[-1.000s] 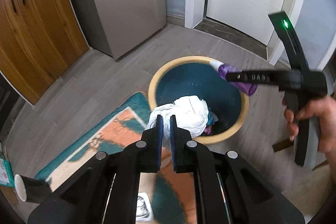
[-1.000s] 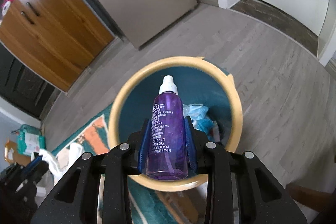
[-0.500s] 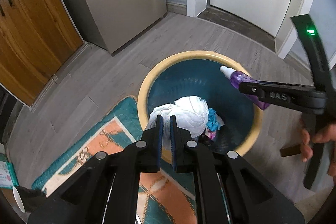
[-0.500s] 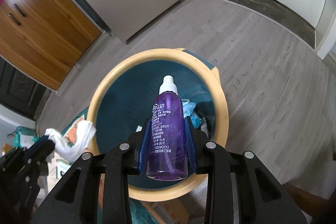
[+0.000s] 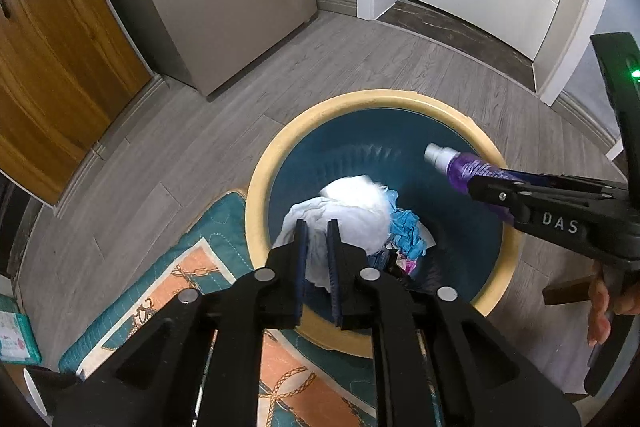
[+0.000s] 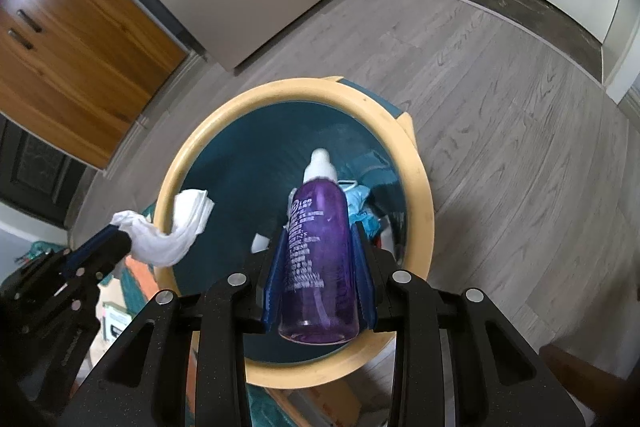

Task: Collect trash
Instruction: 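Open both grippers to drop the tissue and bottle into the bin, then move both grippers back over the foil blister pack and medicine box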

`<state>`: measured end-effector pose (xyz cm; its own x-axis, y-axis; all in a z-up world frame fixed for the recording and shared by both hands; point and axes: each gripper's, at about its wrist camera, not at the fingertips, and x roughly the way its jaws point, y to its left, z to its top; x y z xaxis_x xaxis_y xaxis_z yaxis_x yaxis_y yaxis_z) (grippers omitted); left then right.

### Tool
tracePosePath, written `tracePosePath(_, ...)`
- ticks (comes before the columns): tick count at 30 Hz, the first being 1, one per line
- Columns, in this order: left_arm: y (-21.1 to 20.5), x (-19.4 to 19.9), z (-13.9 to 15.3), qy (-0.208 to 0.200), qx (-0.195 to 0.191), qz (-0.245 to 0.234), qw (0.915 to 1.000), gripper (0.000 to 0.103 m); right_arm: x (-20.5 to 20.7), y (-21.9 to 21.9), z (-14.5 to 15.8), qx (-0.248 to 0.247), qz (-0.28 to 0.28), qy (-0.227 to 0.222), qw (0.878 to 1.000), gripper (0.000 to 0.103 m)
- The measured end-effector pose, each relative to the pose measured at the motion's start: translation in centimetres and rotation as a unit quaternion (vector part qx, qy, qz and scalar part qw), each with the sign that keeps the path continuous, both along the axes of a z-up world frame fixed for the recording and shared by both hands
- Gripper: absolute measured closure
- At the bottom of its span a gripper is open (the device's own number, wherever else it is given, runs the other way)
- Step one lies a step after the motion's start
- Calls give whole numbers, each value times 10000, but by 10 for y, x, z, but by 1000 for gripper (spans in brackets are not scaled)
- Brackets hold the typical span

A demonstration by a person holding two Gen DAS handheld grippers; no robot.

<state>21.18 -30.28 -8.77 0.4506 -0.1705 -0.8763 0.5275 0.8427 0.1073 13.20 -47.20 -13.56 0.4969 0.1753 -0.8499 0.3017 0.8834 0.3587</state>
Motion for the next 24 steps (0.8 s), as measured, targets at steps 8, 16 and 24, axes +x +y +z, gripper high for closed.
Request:
tracePosePath(8, 19, -2, 3, 11, -117, 241, 9996, 78, 3, 7, -4, -18, 200, 52, 9998, 69)
tracePosePath(16, 38, -7, 8, 13, -159, 387, 9991, 78, 5, 21, 4, -381, 415, -99, 9984, 61)
tracePosePath(24, 66, -22, 25, -103, -146, 542, 9984, 66, 1, 33, 22, -508, 481, -314, 9971, 44)
